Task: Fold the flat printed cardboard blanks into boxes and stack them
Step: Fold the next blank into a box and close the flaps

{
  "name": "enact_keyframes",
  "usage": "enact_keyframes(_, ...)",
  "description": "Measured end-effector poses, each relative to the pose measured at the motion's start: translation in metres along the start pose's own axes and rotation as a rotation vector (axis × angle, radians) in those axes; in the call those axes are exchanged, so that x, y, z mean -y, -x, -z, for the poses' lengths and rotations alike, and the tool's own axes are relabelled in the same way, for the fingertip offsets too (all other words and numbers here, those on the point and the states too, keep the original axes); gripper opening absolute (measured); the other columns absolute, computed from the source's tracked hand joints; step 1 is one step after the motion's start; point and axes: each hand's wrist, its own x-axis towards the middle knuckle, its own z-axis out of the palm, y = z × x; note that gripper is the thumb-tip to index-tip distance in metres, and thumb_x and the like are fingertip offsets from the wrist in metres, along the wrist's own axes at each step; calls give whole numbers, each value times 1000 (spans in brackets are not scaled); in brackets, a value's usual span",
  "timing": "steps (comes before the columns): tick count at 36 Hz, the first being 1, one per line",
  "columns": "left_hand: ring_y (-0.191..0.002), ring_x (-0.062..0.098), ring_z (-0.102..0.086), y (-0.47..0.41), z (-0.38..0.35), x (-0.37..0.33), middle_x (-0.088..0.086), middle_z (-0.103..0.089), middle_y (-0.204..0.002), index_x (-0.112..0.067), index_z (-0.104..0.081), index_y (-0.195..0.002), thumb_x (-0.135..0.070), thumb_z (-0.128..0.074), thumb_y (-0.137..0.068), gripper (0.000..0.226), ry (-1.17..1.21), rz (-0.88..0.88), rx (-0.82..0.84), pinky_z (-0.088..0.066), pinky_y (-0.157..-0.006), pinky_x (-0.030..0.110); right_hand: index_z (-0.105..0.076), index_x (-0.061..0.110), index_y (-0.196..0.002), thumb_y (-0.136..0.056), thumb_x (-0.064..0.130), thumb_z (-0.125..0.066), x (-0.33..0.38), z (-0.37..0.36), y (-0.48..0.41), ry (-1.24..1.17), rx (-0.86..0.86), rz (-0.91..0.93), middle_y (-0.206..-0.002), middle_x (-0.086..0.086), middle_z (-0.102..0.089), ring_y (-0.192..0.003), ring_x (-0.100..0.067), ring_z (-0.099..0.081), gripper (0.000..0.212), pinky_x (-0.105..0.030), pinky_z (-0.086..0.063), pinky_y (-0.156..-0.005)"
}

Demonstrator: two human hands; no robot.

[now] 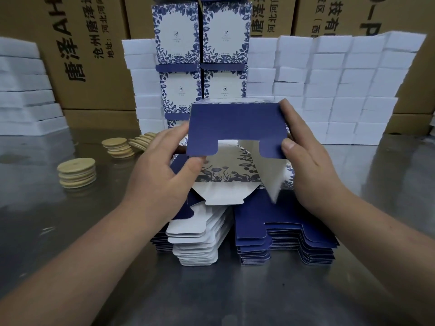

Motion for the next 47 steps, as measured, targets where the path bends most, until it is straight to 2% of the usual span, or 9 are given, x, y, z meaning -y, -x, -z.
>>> enact_keyframes(7, -95, -16, -48, 1, 3, -4, -36, -54, -98, -72, -45, -98, -63, -34, -83, 21, 54, -13, -29, -33, -72, 1, -20, 46, -130, -85, 33, -35, 1, -1, 1, -23, 68, 37, -133, 34, -33, -126, 14, -36, 49, -9, -31, -100)
enact_keyframes(12, -91, -15, -51, 1, 2, -5, -23, -57, -98, -72, -46, -91, -51, -43, -81, 23, 26, -2, -17, -33, -69, 0, -26, 25, -143, -94, 29, -36, -3, 0, 1, 98, 53, 96, -133, 36, -25, -122, 25, -29, 50, -4, -30, -98)
enact_keyframes(17, -90, -16, -49, 0, -1, -5, -30, -52, -95, -61, -48, -92, -31, -48, -79, 32, -8, 26, -25, -32, -68, -2, -17, 53, -130, -78, 44, -50, 4, -3, 0, -10, 57, 1, -141, 30, -34, -126, 14, -37, 62, -9, -35, -98)
enact_keyframes(21, -91, -16, -48, -1, 0, -6, -35, -51, -101, -58, -48, -100, -27, -46, -80, 37, -6, 23, -30, -31, -67, -2, -2, 62, -125, -64, 54, -56, 4, -7, 4, 152, 102, -9, -152, 27, -12, -138, 10, -16, 81, -9, -19, -110)
enact_keyframes(25, -75, -15, -52, 0, 1, -5, -22, -58, -95, -47, -52, -116, -30, -48, -81, 39, -1, 58, -75, -34, -57, 0, 1, 62, -124, -70, 34, -58, 4, -9, 4, 199, 87, -19, -155, 15, -21, -140, 0, -23, 85, -23, -25, -113)
enact_keyframes(31, -78, -6, -57, -1, 0, -5, -52, -46, -101, -55, -40, -117, -14, -45, -80, 56, -24, 70, -101, -41, -66, 6, -16, 60, -124, -76, 20, -43, 0, -7, 4, 88, 48, 8, -140, 28, -39, -124, 9, -43, 69, -3, -36, -87)
enact_keyframes(34, -69, -4, -50, 0, 2, -4, -30, -56, -97, -47, -54, -109, -6, -40, -79, 52, -127, 14, -122, -36, -63, 1, -27, 57, -121, -79, 26, -46, 2, -9, 3, 19, -3, 29, -137, 31, -41, -112, 13, -51, 56, -1, -38, -75)
enact_keyframes(38, -105, -12, -39, 1, 2, -1, -16, -48, -121, -29, -65, -100, 3, -35, -79, 48, -192, -29, -121, -23, -86, -7, -42, 55, -110, -73, 38, -41, 3, -9, 3, 45, -37, 44, -144, 26, -32, -102, 16, -55, 40, -4, -38, -63)
enact_keyframes(47, -104, -11, -35, 0, 2, 2, -12, -48, -123, -18, -71, -101, 12, -37, -83, 49, -267, -8, -185, -22, -81, -9, -55, 51, -111, -74, 2, -34, -11, -6, 1, 235, -88, 117, -134, 37, -33, -127, 0, -45, 64, -8, -38, -86)
